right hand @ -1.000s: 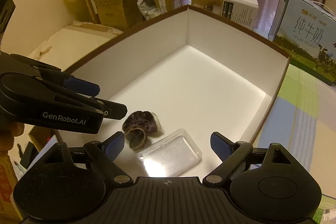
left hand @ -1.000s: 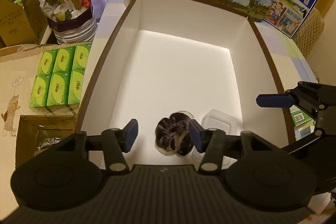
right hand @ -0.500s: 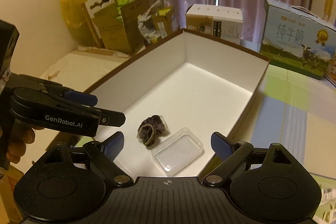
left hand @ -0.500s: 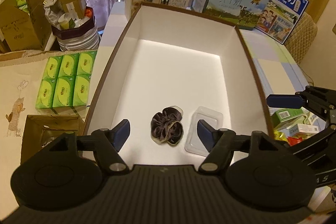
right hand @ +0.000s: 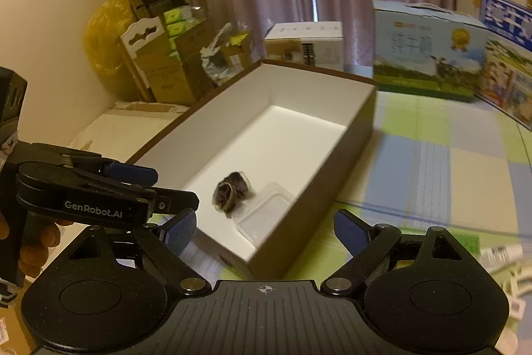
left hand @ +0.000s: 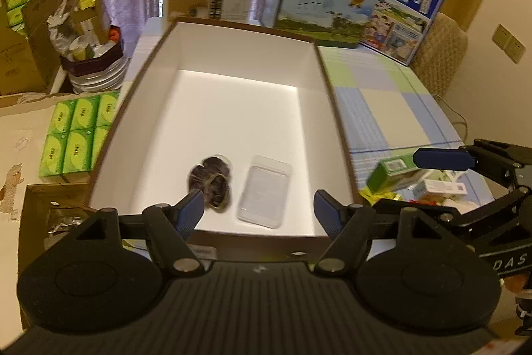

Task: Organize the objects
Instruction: 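Move both tools back toward the remaining items on the table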

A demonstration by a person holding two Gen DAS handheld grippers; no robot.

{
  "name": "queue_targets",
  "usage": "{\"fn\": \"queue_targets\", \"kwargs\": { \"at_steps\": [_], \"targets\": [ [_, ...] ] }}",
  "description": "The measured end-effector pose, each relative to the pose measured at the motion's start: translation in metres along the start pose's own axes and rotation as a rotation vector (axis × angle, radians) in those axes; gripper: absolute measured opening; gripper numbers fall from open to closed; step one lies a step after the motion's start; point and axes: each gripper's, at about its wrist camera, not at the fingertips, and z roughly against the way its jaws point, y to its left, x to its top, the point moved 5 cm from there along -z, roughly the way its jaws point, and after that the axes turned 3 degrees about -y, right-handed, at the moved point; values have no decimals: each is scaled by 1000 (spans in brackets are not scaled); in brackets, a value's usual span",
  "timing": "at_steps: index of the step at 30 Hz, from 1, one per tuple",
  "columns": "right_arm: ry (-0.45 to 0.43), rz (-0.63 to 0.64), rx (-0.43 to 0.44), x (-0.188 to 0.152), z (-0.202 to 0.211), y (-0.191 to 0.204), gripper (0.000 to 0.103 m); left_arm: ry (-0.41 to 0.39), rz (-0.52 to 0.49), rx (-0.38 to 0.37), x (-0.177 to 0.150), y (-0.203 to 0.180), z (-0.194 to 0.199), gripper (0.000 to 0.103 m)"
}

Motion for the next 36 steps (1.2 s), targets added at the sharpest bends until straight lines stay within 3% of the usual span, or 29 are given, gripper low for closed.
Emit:
{"fn": "queue_targets", "kwargs": {
  "at_steps": [18, 36],
  "targets": [
    [8, -137, -65, -53, 74, -62, 87, 16, -86, -107, -25, -95, 10, 69],
    [28, -206, -186, -89, 118, -142, 87, 71, -142, -157, -35, -180, -20, 69]
  ]
}}
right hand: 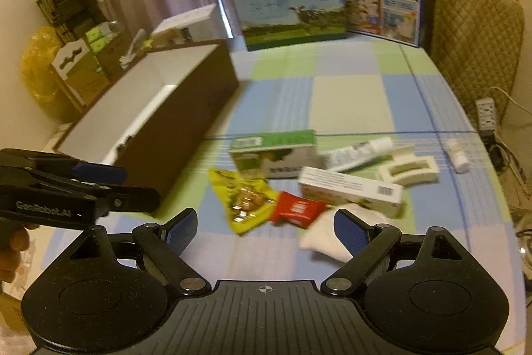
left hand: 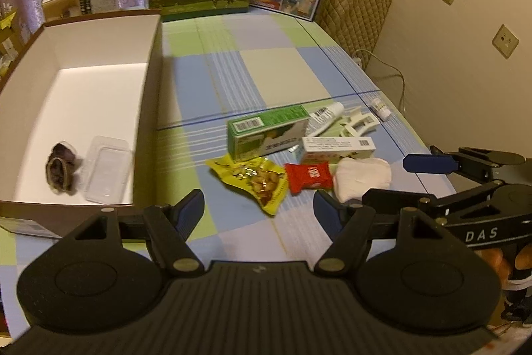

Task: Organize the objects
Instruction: 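Move both tools back toward the remaining items on the table, then grasp the white towel with the right tool while the left tool grasps the green medicine box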

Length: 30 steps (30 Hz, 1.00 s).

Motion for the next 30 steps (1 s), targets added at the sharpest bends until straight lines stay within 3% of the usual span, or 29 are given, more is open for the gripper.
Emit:
{"fn": "queue_targets", "kwargs": {
  "at_steps": [19, 30],
  "targets": [
    [103, -197, -98, -22, -41, -85, 87, 52, 12, 29, 4, -29, -46, 69],
    [116, -394, -68, -33, -66, -116, 86, 72, 9, 56, 7, -26, -59, 69]
  ]
}}
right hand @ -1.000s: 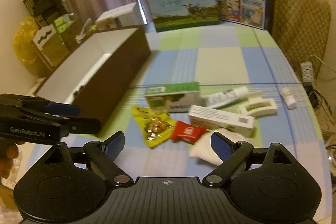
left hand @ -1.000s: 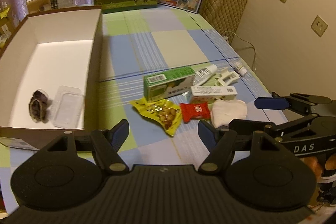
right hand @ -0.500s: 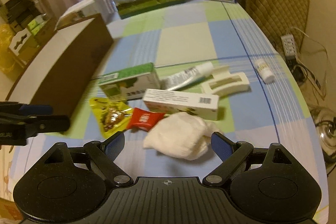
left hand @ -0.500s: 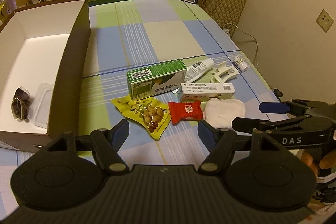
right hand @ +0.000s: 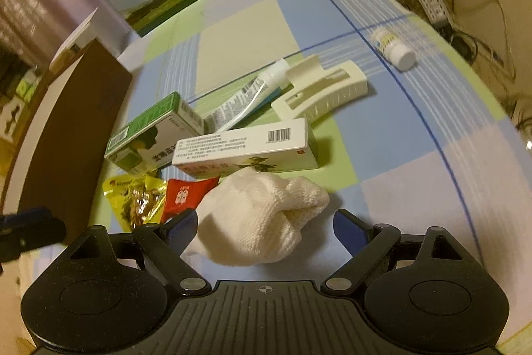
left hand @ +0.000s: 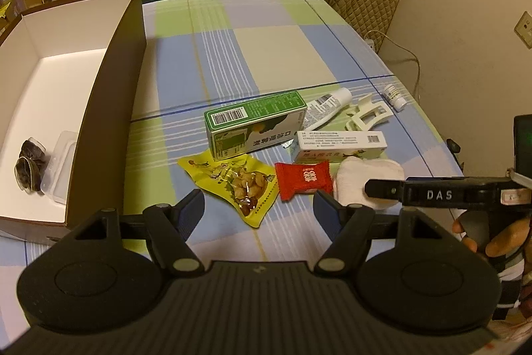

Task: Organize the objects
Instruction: 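Grasp the white towel with the right tool while the left tool grasps the green medicine box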

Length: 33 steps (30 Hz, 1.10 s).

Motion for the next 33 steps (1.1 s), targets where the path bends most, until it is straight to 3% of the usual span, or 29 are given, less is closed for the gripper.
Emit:
{"fn": "queue_targets", "kwargs": {
  "at_steps": [2, 5, 9, 13, 17, 22, 33],
  "targets": [
    [4, -32, 13, -1, -4, -3, 83, 7, -3, 3, 0, 1, -2, 69],
    [18, -77, 38, -3, -8, -8, 69, 13, -13, 6, 2, 1, -6, 69],
    [29, -112, 69, -5, -8, -11, 41, 18, -30, 5, 3, 0, -11, 69],
    [36, -113, 69, -5, 1, -15, 31, 21, -56, 6, 6, -1, -18, 69],
    [14, -113, 64, 1, 20, -18, 30, 25, -102, 8, 12, -1, -27, 69],
    [-43, -72, -32, 15, 43, -24, 30, 22, -189, 5, 27, 1, -41, 69],
    [-115, -172, -149, 28, 64, -64, 31, 91, -493, -68, 57, -14, -104, 68]
  ]
}}
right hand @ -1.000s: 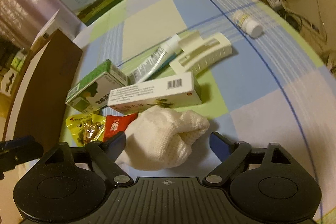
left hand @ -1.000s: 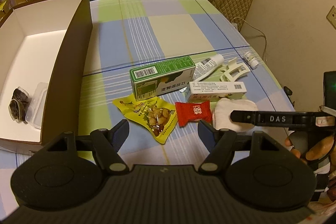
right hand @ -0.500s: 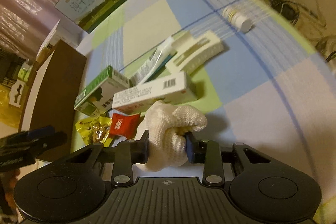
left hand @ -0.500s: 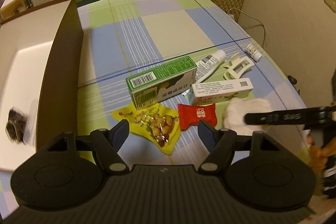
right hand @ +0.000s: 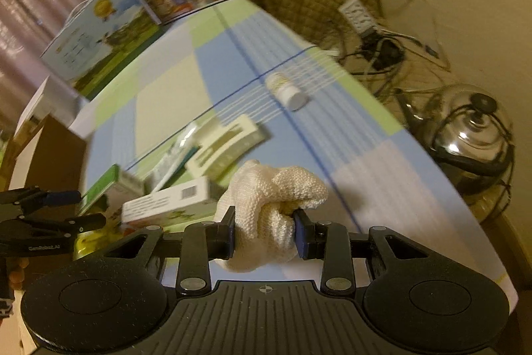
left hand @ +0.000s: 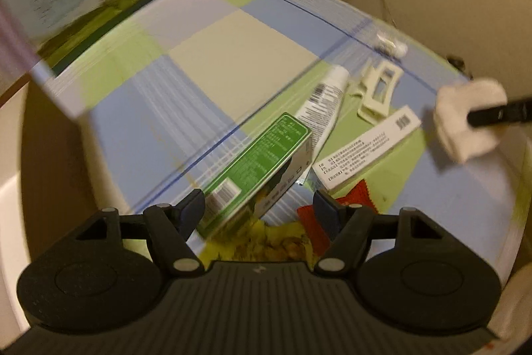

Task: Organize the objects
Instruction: 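Grasp the white towel with the right tool while the left tool grasps the green medicine box, then carry the green box and white towel into the open box with both tools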

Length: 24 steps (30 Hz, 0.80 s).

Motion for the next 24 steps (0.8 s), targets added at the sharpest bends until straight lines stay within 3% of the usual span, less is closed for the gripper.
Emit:
{"fn": "queue_targets", "kwargs": {
  "at_steps": [9, 11, 13, 16, 24],
  "targets": [
    [-17, -74, -75, 1, 7, -26, 31, 47, -202, -39, 12, 2, -38, 65],
    [-15, -80, -87, 0, 7, -29, 31, 57, -236, -51, 12, 1, -42, 57],
    [-14, -85, -95, -2, 7, -31, 31, 60, -268, -76, 10, -2, -44, 42],
    [-14, -83, -103, -3, 7, -30, 31, 34, -328, -70, 8, -8, -41, 27],
    [-41, -31, -75, 4, 13, -10, 31, -35, -205, -24, 12, 9, -12, 26]
  ]
}}
